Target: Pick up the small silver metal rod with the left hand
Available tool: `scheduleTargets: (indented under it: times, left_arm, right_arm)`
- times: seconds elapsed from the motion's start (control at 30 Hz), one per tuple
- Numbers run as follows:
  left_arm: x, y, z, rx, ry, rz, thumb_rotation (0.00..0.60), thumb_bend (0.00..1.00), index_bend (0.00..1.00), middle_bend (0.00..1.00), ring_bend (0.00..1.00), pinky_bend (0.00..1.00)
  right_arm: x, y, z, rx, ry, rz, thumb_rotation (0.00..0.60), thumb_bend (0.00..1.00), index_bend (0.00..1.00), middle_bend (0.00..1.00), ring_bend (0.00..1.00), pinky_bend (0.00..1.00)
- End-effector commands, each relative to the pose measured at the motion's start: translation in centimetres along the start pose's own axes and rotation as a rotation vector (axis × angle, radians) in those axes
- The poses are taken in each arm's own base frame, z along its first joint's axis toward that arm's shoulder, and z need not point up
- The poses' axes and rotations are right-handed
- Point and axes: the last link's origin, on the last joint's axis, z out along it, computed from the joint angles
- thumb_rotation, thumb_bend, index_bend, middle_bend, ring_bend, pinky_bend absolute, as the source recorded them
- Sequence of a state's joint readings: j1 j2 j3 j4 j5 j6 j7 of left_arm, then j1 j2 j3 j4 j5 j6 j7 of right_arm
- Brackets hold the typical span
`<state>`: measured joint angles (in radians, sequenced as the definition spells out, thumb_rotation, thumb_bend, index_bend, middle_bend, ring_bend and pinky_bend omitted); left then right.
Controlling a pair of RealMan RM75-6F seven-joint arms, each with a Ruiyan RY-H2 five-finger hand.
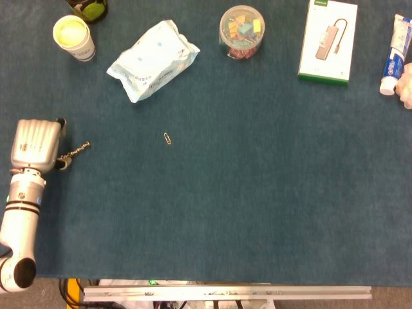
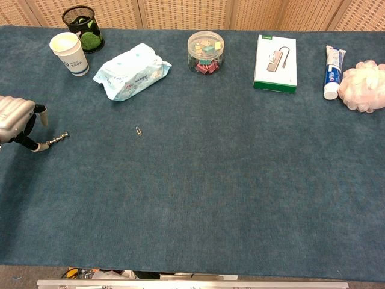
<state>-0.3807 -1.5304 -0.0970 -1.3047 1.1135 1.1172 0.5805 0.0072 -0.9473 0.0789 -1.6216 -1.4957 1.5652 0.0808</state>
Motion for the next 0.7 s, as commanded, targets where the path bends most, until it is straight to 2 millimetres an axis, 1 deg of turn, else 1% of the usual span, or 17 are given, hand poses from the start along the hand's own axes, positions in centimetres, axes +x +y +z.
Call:
scheduleTargets:
  times: [0.03, 0.4, 0.53, 0.7]
  left_arm:
    - [0.3, -0.1, 0.6, 0.01, 0.013, 0.003, 0.6, 0.1, 0.44, 0.71, 0.73, 0.83]
    - [0.9, 0.0, 1.7, 0.021, 0.022, -0.011, 0.6, 0.1, 0.44, 0.71, 0.73, 0.83]
    - [1.2, -0.1, 0.9, 0.017, 0.006, -0.028, 0.6, 0.1, 0.43, 0.7, 0.73, 0.83]
    - [0.9, -0.1, 0.0, 0.014, -0.014, -0.036, 0.6, 0.1, 0.43, 0.7, 0.73, 0.83]
  right_arm:
    - [0.0, 0.0, 0.0, -0.001, 0.001, -0.001, 0.6, 0.04, 0.37, 0.44, 0.29, 0.31]
    - [0.1, -0.1, -0.2, -0.006, 0.003, -0.005, 0.6, 0.04, 0.37, 0.44, 0.29, 0.31]
    - [0.2, -0.1, -0.2, -0.006, 0.006, -0.004, 0.6, 0.04, 0.37, 0.44, 0.29, 0.31]
    - [0.0, 0.0, -0.2, -0.007, -0.001, 0.001, 0.6, 0.04, 0.37, 0.44, 0.29, 0.31]
